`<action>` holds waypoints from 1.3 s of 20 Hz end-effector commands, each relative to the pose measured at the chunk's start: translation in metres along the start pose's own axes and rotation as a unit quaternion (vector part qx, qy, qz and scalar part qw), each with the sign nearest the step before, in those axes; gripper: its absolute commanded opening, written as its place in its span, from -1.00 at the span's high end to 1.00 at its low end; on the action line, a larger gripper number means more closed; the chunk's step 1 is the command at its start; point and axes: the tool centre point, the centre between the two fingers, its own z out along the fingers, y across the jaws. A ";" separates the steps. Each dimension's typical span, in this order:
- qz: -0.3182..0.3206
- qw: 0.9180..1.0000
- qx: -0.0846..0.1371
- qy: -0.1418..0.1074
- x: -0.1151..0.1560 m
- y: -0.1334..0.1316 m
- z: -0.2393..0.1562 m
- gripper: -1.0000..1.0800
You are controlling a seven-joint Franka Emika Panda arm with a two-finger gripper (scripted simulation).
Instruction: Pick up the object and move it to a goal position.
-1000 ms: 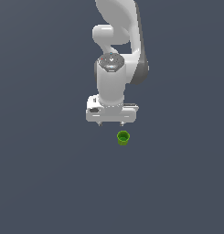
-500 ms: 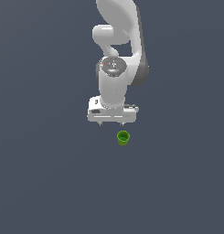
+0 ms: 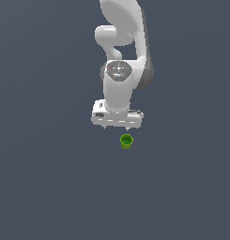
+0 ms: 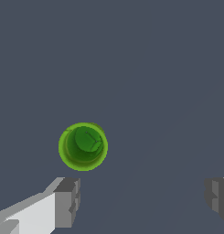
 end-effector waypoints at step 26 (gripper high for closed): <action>0.322 0.947 0.013 0.009 0.006 -0.048 0.045 -0.92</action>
